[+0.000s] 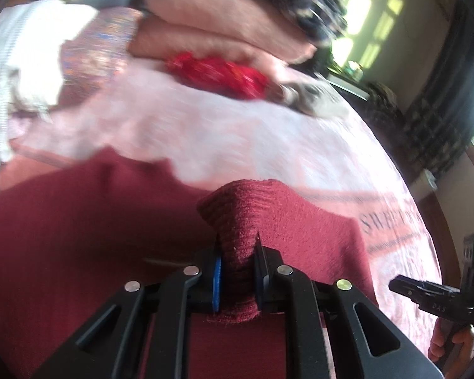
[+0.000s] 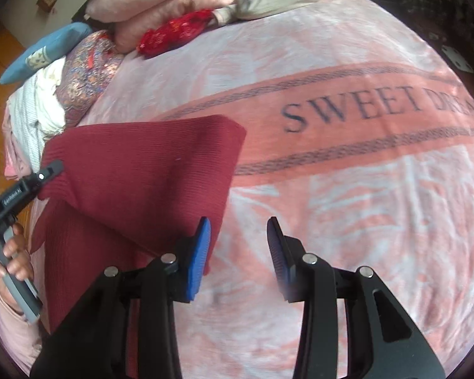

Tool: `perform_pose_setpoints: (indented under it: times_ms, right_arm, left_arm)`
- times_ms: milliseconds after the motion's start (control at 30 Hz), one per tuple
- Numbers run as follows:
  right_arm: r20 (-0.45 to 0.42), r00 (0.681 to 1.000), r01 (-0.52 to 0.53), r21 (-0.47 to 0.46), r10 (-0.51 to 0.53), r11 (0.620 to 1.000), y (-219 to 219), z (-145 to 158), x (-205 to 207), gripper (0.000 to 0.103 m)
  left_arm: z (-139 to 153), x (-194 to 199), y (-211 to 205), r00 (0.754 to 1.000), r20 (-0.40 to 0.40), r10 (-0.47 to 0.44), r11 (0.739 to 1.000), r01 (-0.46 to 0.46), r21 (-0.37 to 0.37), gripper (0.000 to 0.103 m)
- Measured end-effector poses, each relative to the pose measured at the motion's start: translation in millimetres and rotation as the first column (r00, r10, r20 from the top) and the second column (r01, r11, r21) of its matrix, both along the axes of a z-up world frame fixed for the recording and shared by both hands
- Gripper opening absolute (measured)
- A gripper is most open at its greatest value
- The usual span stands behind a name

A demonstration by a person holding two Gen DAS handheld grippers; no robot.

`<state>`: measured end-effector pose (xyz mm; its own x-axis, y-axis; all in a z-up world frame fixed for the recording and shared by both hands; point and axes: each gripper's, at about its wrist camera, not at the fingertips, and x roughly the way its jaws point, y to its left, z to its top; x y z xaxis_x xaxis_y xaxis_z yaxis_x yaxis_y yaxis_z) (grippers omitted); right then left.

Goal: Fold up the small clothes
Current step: 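Grasp the other sleeve cuff with the left gripper, fold it across, release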

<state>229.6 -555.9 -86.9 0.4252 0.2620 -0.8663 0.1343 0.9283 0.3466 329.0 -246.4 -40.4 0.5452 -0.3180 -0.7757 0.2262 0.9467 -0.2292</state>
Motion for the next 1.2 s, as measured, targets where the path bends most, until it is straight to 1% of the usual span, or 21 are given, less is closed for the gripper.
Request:
perform_pose_setpoints:
  times_ms: [67, 200, 233, 300, 433, 500, 600, 700, 767, 833, 900, 933, 967, 1000, 1067, 1133, 1200]
  right_arm:
    - [-0.002, 1.0, -0.02, 0.023, 0.02, 1.0, 14, 0, 7, 0.038]
    - [-0.012, 0.997, -0.073, 0.018, 0.073, 0.997, 50, -1, 22, 0.039]
    - [-0.014, 0.997, -0.081, 0.017, 0.081, 0.997, 58, -1, 26, 0.04]
    - [-0.02, 0.995, -0.094, 0.028, 0.095, 0.995, 71, -3, 33, 0.045]
    - [-0.039, 0.993, -0.109, 0.066, 0.112, 0.992, 91, -9, 47, 0.048]
    - [-0.054, 0.991, -0.118, 0.079, 0.122, 0.99, 101, -14, 53, 0.052]
    - [-0.082, 0.985, -0.143, 0.087, 0.15, 0.986, 118, -24, 61, 0.053]
    - [-0.111, 0.983, -0.134, 0.092, 0.144, 0.987, 128, -34, 68, 0.054]
    - [-0.131, 0.982, -0.122, 0.099, 0.134, 0.988, 130, -41, 72, 0.054]
    - [-0.161, 0.98, -0.104, 0.074, 0.115, 0.992, 132, -50, 74, 0.04]
    - [-0.171, 0.98, -0.098, 0.044, 0.104, 0.994, 130, -52, 73, 0.023]
    - [-0.172, 0.979, -0.102, 0.033, 0.106, 0.994, 130, -51, 72, 0.02]
    - [-0.176, 0.979, -0.099, 0.026, 0.102, 0.995, 129, -50, 71, 0.015]
    - [-0.185, 0.979, -0.08, 0.027, 0.084, 0.996, 126, -49, 69, 0.013]
    - [-0.193, 0.979, -0.058, 0.036, 0.063, 0.998, 124, -50, 67, 0.013]
    - [-0.189, 0.979, -0.071, 0.017, 0.073, 0.997, 126, -49, 66, 0.013]
    - [-0.178, 0.981, -0.083, 0.008, 0.083, 0.997, 129, -43, 64, 0.013]
  left_arm:
    - [5, 6, 25, 1.0, 0.005, 0.027, 1.0, -0.027, 0.004, 0.015]
    - [4, 15, 84, 0.994, -0.005, 0.108, 0.994, -0.108, 0.023, 0.015]
    - [3, 17, 94, 0.993, -0.007, 0.12, 0.992, -0.12, 0.028, 0.015]
    - [0, 24, 114, 0.989, -0.01, 0.146, 0.988, -0.145, 0.045, 0.015]
    - [-14, 32, 155, 0.979, -0.035, 0.199, 0.978, -0.196, 0.077, 0.015]
    - [-21, 34, 173, 0.974, -0.049, 0.222, 0.972, -0.217, 0.084, 0.015]
    - [-33, 38, 195, 0.965, -0.065, 0.253, 0.964, -0.246, 0.103, 0.016]
    - [-49, 40, 207, 0.958, -0.109, 0.266, 0.961, -0.256, 0.103, 0.016]
    - [-62, 43, 208, 0.954, -0.139, 0.266, 0.961, -0.25, 0.121, 0.017]
    - [-75, 45, 207, 0.953, -0.148, 0.266, 0.957, -0.243, 0.156, 0.019]
    - [-85, 46, 205, 0.953, -0.144, 0.265, 0.953, -0.237, 0.188, 0.023]
    - [-89, 47, 204, 0.954, -0.141, 0.266, 0.95, -0.234, 0.206, 0.025]
    - [-92, 48, 205, 0.954, -0.14, 0.266, 0.948, -0.233, 0.218, 0.029]
    - [-95, 49, 205, 0.953, -0.145, 0.265, 0.946, -0.228, 0.231, 0.032]
    - [-100, 49, 211, 0.951, -0.158, 0.265, 0.947, -0.225, 0.231, 0.038]
    - [-96, 50, 223, 0.946, -0.175, 0.273, 0.948, -0.234, 0.215, 0.039]
    - [-83, 51, 241, 0.938, -0.163, 0.305, 0.941, -0.269, 0.207, 0.039]
